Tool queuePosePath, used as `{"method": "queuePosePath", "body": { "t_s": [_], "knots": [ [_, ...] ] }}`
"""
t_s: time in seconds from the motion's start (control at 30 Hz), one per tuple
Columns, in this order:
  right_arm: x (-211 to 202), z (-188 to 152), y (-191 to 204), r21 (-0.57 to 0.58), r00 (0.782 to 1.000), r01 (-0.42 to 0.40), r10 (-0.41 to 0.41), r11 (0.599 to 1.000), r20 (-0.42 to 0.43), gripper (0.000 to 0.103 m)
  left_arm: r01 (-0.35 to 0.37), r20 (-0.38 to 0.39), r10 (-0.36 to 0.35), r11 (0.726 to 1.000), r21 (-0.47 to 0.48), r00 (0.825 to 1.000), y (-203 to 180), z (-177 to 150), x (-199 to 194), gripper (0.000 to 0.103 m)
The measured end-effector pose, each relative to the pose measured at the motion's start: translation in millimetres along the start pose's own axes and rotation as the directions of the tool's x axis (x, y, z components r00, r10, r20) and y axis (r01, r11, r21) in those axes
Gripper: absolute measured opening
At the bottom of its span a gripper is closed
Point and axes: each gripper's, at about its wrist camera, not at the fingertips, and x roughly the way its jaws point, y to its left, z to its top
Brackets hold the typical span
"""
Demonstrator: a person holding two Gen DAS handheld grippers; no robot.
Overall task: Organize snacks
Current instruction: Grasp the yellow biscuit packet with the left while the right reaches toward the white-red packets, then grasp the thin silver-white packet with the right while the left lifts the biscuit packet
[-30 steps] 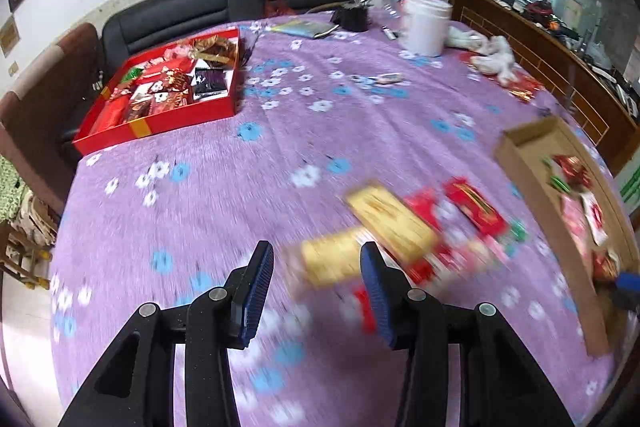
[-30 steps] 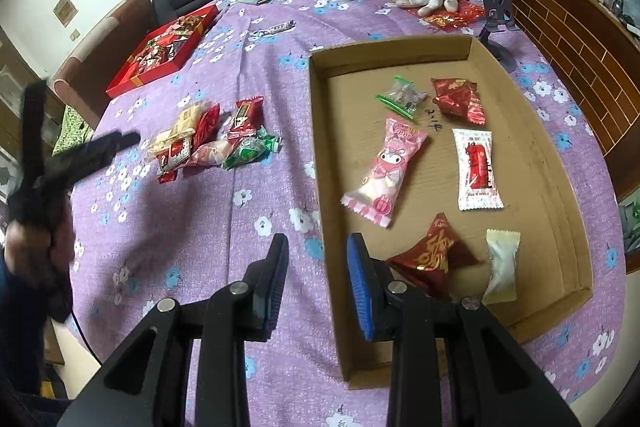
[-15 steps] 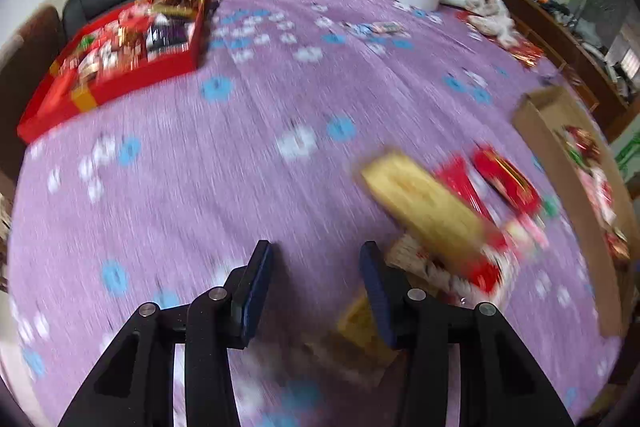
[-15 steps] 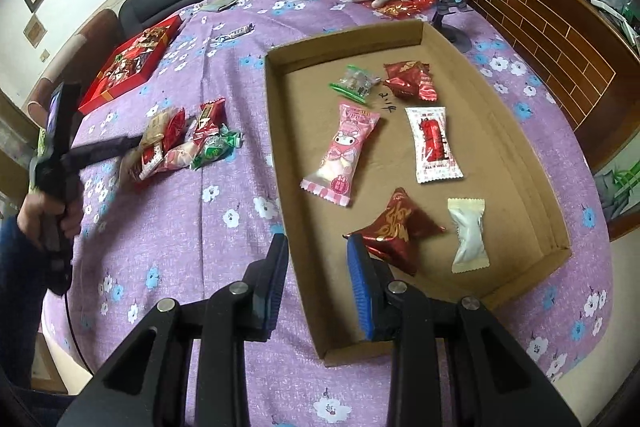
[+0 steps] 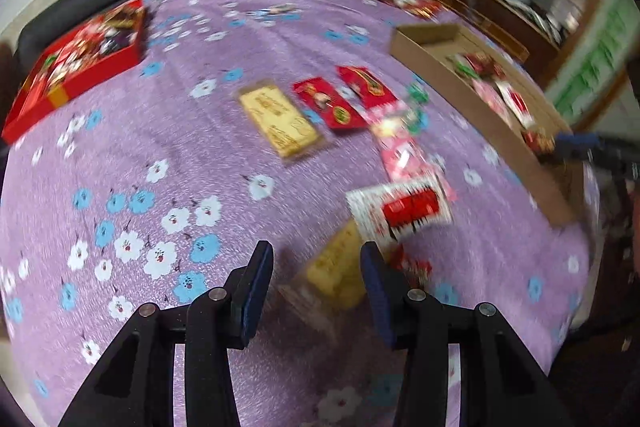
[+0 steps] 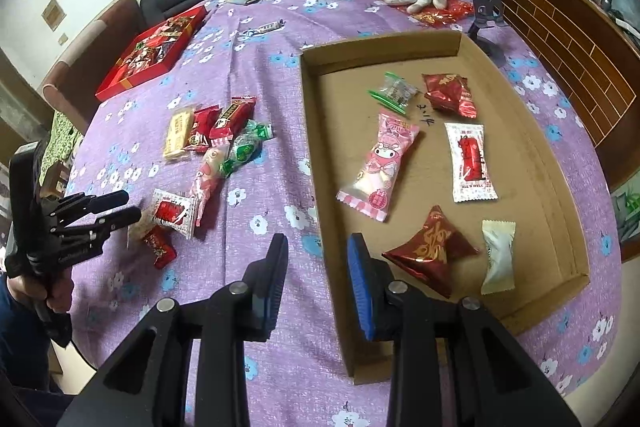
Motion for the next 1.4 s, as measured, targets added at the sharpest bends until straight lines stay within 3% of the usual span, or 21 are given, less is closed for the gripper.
{"method": "queuePosePath", "body": {
  "t_s": [0.17,0.23,0.37,0.5,0.63,0.67,0.73,0.8,0.97,1.1,1.27,1.33,1.4],
  "knots": [
    [-1.8,-2.8,-4.5,0.015,1.0,0.004,-0.004,1.0,0.0,0.03,0.053,-0.028,-0.05,0.994,0.093,0.998,-7.5,-1.3,4.0,0.047],
    [-2.6,-4.8,-6.3,0.017,1.0,0.005,-0.005,1.0,0.0,0.03,0.032,-0.042,-0.028,0.992,0.119,0.999,-9.4,-0.7,10.1,0.047],
    [-3.3,-7.8,-8.9,0.024,1.0,0.006,-0.006,1.0,0.0,0.03,0.051,-0.036,-0.048,0.994,0.099,0.998,-4.9,7.4,21.3,0.056],
    [-0.8,-7.2,-6.2,0.023,1.0,-0.004,0.004,1.0,-0.006,0.03,0.056,-0.04,-0.051,0.988,0.144,0.998,-18.6,8.8,25.2,0.057],
    [3.7,-5.1,7.2,-0.008,1.0,-0.026,0.026,1.0,-0.013,0.03,-0.003,-0.031,0.009,0.981,0.194,0.999,-26.9,-5.2,24.9,0.056],
    [5.5,-4.6,10.7,-0.017,0.999,-0.032,0.032,0.999,-0.017,0.03,-0.013,-0.021,0.017,0.983,0.182,1.0,-24.6,-7.4,23.7,0.054],
    [8.8,-3.4,16.5,-0.031,0.999,-0.045,0.044,0.999,-0.026,0.03,-0.044,0.009,0.044,0.993,0.107,0.999,-15.8,-9.4,20.6,0.041],
    [11.6,-1.6,22.1,-0.043,0.998,-0.057,0.056,0.997,-0.033,0.03,-0.097,0.025,0.095,0.993,0.062,0.995,-12.1,-11.9,18.5,0.037],
    [22.6,2.9,47.2,-0.12,0.988,-0.138,0.128,0.983,-0.082,0.03,-0.2,0.012,0.203,0.971,-0.132,0.979,6.3,-32.8,4.0,0.036],
    [44.2,6.3,69.6,-0.174,0.964,-0.227,0.197,0.958,-0.178,0.03,-0.225,0.004,0.232,0.945,-0.236,0.973,12.1,-55.4,-8.6,0.036],
    [70.8,11.6,104.0,-0.309,0.949,-0.27,0.198,0.912,-0.246,0.031,-0.244,0.002,0.251,0.941,-0.235,0.968,5.9,-63.0,-10.2,0.036],
    [81.9,12.4,112.9,-0.366,0.947,-0.266,0.17,0.892,-0.273,0.04,-0.249,-0.002,0.256,0.94,-0.231,0.967,4.1,-63.4,-10.6,0.036],
    [88.4,11.2,119.8,-0.418,0.945,-0.266,0.151,0.868,-0.289,0.041,-0.247,0.001,0.253,0.942,-0.23,0.967,4.9,-63.6,-11.4,0.036]
  ]
}}
